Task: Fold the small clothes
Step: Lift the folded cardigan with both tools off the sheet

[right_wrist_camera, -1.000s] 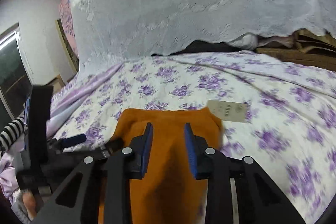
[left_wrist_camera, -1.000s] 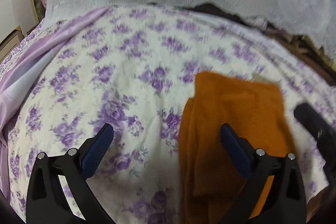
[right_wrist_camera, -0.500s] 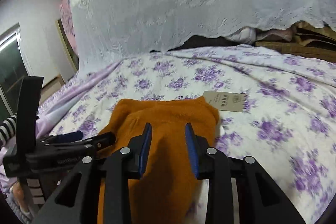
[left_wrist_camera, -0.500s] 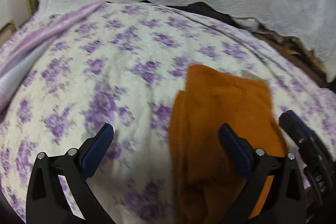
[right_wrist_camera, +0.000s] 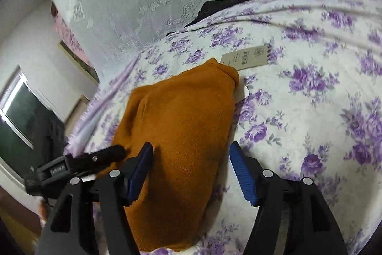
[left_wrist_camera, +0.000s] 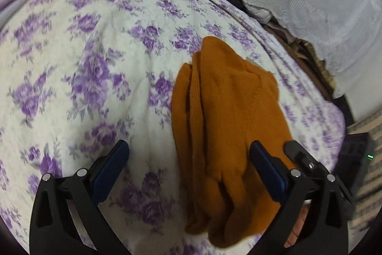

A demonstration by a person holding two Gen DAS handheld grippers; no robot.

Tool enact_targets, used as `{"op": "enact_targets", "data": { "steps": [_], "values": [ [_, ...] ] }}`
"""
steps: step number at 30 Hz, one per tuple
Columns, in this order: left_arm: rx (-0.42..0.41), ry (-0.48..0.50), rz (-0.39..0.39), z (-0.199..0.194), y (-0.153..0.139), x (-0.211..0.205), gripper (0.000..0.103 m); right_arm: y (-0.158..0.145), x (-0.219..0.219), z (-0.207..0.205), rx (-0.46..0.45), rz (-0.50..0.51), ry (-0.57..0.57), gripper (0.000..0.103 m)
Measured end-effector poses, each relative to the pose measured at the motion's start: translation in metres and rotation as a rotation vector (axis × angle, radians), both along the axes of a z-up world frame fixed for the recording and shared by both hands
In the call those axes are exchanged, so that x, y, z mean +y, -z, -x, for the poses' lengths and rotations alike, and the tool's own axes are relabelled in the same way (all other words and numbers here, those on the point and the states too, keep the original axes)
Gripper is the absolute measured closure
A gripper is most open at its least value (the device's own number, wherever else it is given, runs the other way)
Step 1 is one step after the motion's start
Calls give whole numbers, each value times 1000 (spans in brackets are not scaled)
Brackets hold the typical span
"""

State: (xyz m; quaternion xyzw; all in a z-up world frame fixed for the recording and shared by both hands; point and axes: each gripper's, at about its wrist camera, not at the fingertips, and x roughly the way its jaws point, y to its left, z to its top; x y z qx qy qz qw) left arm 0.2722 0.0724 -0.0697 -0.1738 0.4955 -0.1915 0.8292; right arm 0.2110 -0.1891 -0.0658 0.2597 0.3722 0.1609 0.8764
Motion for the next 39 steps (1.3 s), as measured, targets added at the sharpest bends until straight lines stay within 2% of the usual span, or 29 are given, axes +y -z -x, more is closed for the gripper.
{"op": "enact_targets", "data": {
  "steps": [6, 8, 10, 16, 22, 27, 32, 39],
  "values": [
    [14, 78, 131, 1, -2, -2, 5, 13, -19, -9, 54, -180, -6, 35],
    [14, 127, 186, 3, -4, -7, 5, 14, -20, -11, 60, -200, -8, 35],
    [25, 163, 207, 3, -3, -15, 5, 15, -20, -11, 61, -207, -10, 34],
    [86, 196, 168, -5, 14, -32, 5, 14, -17, -12, 61, -194, -17, 33],
    [58, 198, 148, -16, 17, -46, 5, 17, -12, -25, 78, -181, -4, 33],
    [36, 204, 113, -17, 15, -52, 5, 21, -12, -48, 96, -231, 5, 33],
    [28, 200, 105, -21, 16, -54, 5, 18, 1, -62, 89, -156, -25, 32],
    [7, 194, 67, -24, 17, -61, 5, 17, 8, -63, 72, -107, -28, 33]
  ]
}}
